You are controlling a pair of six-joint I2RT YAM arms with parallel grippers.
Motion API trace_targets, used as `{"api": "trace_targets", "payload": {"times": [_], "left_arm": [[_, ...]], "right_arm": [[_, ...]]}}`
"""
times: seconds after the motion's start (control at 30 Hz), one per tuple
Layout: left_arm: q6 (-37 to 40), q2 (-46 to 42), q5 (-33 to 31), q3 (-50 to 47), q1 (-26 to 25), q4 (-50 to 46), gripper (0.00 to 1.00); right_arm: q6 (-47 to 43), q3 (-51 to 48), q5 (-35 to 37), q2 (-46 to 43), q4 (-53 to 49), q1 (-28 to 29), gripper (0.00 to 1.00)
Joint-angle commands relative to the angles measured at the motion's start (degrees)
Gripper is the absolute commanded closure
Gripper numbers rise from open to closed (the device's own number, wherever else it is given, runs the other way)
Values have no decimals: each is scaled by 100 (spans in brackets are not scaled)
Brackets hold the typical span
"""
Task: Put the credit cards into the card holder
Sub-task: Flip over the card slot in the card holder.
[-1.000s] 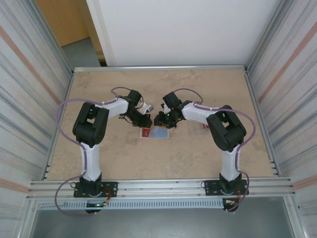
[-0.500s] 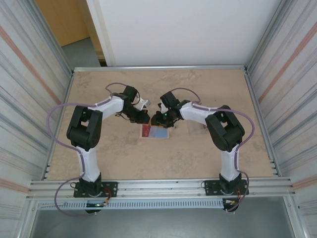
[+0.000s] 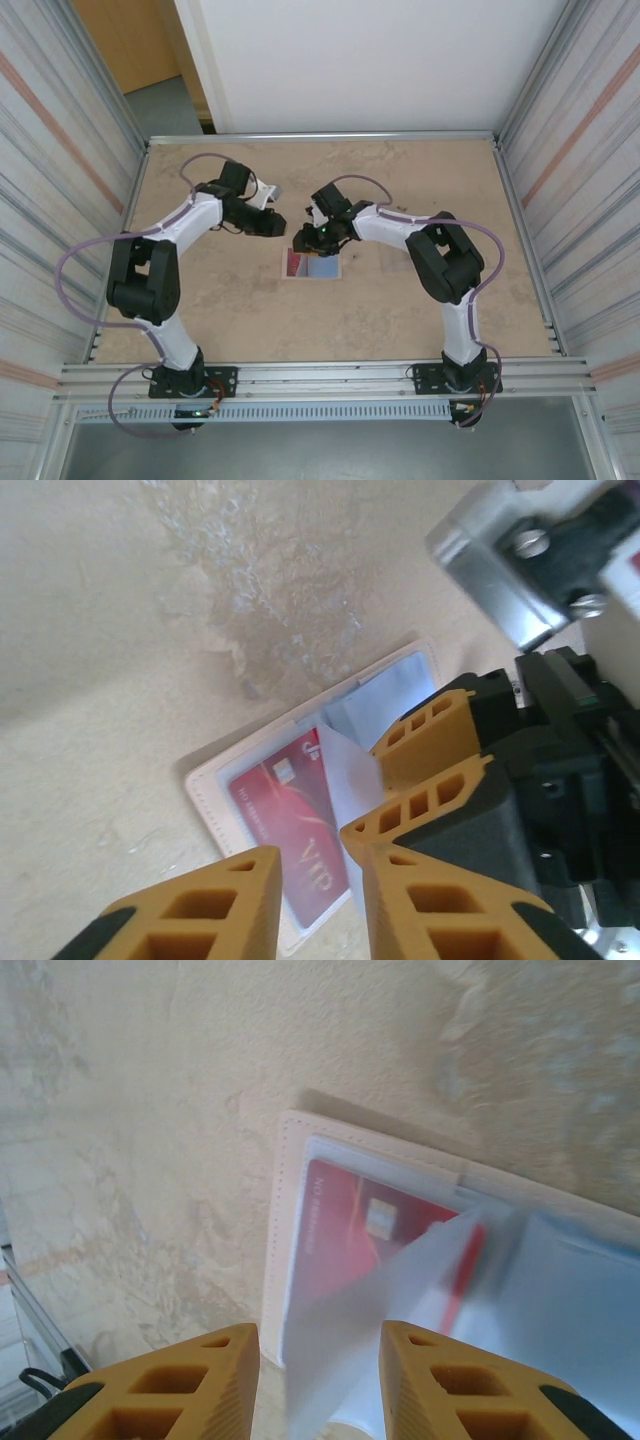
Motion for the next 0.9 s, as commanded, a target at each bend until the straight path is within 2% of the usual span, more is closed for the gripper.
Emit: {"api": "trace_targets", "payload": {"times": [0.0,0.17,0.43,0.5,0.63,0.77,0.87], "left_arm": [[413,-435,-339,-158,-7,-39,67],[753,-756,-572,-330,-8,2,62],[1195,-741,-920,-555,-156,65,62],[1369,-689,-1113,-565,-321,55,65],[1475,-474,-1344,-556,-573,104,78],[1435,-153,-1392,-440,-795,84,88],[1535,143,-1534,-321,-1118,32,90]], "right_arm": [[31,222,-180,219,29,83,64],[33,434,-256,489,43,106,64],[-30,463,-234,577,-37,10,64],[-81,344,-204,321,-46,-39,64],[-266,32,-61,-376,-248,-236,63],[-701,-220,300,-1124,-901,-441,62],[-1093,-332,577,-1576,-1589,-662,61]]}}
